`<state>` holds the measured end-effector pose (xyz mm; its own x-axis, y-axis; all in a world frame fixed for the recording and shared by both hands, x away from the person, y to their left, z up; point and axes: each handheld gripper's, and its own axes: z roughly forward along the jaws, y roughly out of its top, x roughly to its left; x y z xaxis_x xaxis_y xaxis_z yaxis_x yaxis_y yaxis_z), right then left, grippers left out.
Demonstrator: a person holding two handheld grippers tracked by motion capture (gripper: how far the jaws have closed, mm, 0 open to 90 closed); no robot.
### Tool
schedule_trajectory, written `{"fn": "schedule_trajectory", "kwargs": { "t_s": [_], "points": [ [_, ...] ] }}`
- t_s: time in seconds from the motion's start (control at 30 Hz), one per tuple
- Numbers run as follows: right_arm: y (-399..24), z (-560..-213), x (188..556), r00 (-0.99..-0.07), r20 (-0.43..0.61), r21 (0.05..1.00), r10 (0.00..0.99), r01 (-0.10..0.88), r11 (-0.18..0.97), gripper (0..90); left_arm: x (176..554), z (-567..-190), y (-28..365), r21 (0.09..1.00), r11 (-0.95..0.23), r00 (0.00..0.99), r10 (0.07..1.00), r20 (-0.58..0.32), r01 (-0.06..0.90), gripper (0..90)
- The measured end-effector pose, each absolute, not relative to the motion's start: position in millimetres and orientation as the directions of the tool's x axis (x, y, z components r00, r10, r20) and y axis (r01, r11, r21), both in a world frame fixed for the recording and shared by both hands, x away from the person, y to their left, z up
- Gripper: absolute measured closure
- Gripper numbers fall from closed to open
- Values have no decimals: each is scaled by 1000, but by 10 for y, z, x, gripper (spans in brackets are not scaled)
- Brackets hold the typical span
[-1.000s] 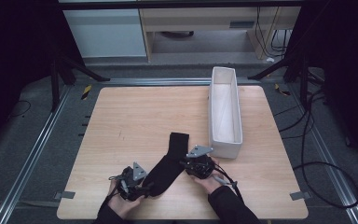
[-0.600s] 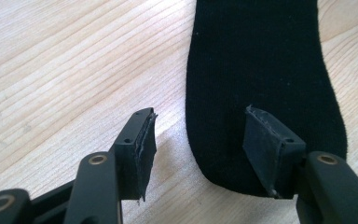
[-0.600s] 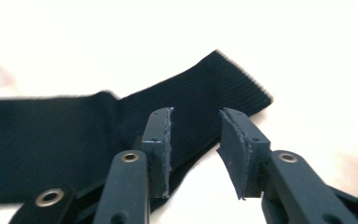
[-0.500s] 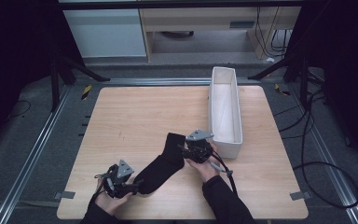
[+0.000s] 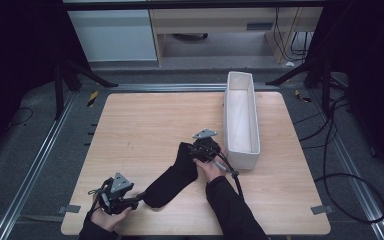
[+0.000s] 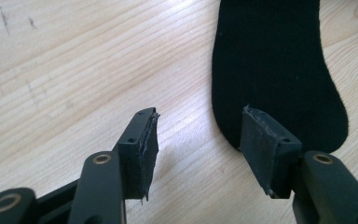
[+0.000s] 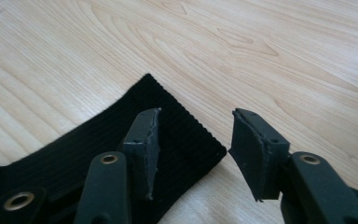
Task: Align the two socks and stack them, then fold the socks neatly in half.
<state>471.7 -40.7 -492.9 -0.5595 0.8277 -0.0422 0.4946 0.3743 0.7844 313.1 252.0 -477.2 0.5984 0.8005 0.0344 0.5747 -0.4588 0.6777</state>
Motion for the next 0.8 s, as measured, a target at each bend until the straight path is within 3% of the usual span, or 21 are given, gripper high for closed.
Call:
{"fn": "schedule_trajectory", "kwargs": {
  "t_s": [0.27,0.47,0.8],
  "points": [
    [-449,-5017,4786,-543,-29,765,839,528,368,448,3154,-4818,2504,669,-463,609,793,19,582,455],
    [-459,-5051,4807,-544,-2,762,839,543,354,466,3153,-4852,2457,654,-481,620,785,25,584,460],
    [-452,-5050,4796,-569,82,753,818,573,323,731,3161,-4877,2413,643,-500,628,778,37,581,461]
  ]
}}
